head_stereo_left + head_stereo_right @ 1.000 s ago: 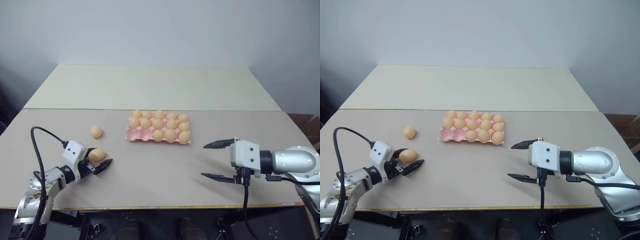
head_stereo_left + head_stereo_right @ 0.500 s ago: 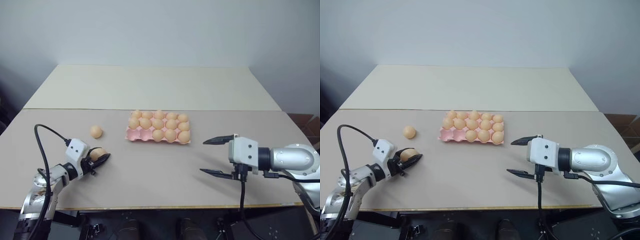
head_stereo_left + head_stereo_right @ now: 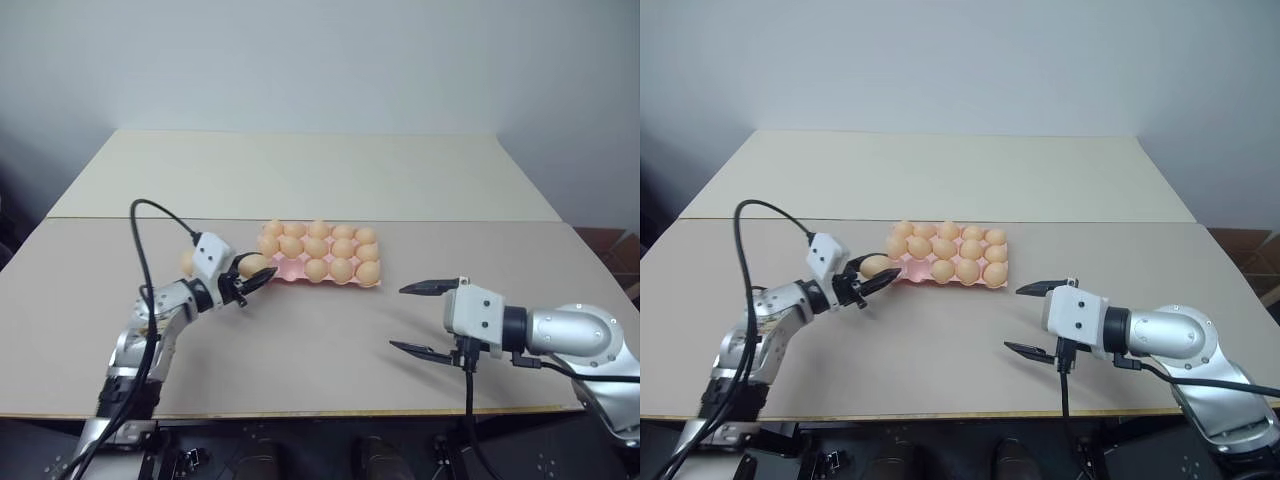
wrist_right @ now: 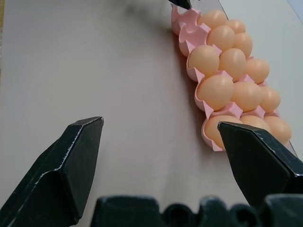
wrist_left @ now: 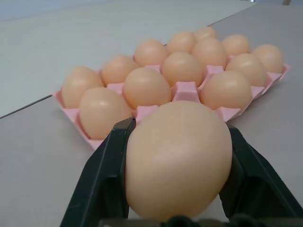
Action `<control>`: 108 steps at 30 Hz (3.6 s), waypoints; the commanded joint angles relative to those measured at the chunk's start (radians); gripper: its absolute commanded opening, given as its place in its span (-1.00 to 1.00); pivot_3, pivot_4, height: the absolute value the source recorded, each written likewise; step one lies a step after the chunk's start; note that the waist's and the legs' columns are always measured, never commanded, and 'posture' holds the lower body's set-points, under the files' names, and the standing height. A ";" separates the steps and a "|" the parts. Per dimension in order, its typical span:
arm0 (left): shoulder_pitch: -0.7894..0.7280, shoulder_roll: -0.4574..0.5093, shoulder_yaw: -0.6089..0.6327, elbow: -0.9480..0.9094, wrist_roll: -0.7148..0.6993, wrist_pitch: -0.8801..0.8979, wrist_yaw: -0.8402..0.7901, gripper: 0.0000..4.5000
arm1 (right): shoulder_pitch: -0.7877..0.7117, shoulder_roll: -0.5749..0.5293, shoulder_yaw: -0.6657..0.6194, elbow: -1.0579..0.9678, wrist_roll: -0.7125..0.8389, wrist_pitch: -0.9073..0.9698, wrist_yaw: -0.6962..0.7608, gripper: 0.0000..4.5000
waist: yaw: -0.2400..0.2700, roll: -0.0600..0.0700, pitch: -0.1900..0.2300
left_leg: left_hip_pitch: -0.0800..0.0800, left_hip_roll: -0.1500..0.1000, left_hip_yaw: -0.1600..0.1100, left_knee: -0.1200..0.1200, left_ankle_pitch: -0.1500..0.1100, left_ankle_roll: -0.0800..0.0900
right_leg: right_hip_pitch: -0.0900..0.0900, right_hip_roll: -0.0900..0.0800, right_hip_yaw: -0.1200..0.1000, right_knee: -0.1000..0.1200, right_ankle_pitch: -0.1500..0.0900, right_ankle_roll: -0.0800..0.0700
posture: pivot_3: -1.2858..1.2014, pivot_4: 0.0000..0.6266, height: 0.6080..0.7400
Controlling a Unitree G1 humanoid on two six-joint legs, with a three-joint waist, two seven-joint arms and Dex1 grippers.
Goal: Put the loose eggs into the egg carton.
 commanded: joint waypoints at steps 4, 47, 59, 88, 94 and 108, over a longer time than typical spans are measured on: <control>-0.120 -0.065 -0.024 0.111 0.020 -0.081 -0.015 -0.11 | 0.042 0.008 -0.037 -0.077 -0.023 0.022 -0.063 1.00 | 0.001 0.000 0.000 | -0.001 0.000 0.000 0.002 0.000 0.000 | 0.000 0.000 0.000 0.000 0.000 0.000 | 0.03 -0.52 1.00; 0.615 0.150 0.638 -0.821 -0.317 0.657 0.378 0.99 | -0.086 0.043 0.085 0.090 -0.056 -0.089 0.023 1.00 | -0.002 -0.001 -0.001 | 0.002 0.001 -0.001 0.001 0.000 -0.001 | 0.000 -0.001 0.000 0.001 -0.003 -0.005 | 0.03 -0.52 1.00; 0.545 0.166 0.604 -0.796 -0.320 0.664 0.437 0.99 | -0.108 0.054 0.094 0.122 -0.083 -0.113 0.035 1.00 | 0.000 -0.001 -0.001 | 0.001 0.001 0.000 0.001 0.000 0.000 | -0.001 0.000 0.000 0.000 -0.003 -0.006 | 0.03 -0.52 1.00; -0.036 -0.012 0.254 0.076 0.019 0.167 0.515 0.99 | -0.028 0.037 0.047 0.025 -0.098 -0.039 -0.019 1.00 | -0.001 -0.003 -0.002 | -0.001 0.000 0.000 0.001 0.000 0.000 | 0.000 0.000 0.000 -0.001 0.002 -0.002 | 0.03 -0.52 1.00; -0.056 -0.019 0.242 0.169 0.032 0.160 0.511 0.99 | -0.019 0.034 0.040 0.017 -0.094 -0.027 -0.029 1.00 | 0.000 -0.003 -0.002 | -0.001 0.000 -0.001 0.001 0.000 0.000 | 0.000 0.000 -0.001 -0.001 0.003 -0.001 | 0.03 -0.52 1.00; -0.093 -0.030 0.214 0.246 0.057 0.046 0.466 -0.03 | -0.020 0.028 0.032 0.035 -0.105 -0.036 -0.041 1.00 | 0.000 -0.003 -0.002 | -0.001 0.000 -0.001 0.002 0.000 0.000 | 0.000 0.000 -0.001 -0.002 0.003 -0.001 | 0.03 -0.52 1.00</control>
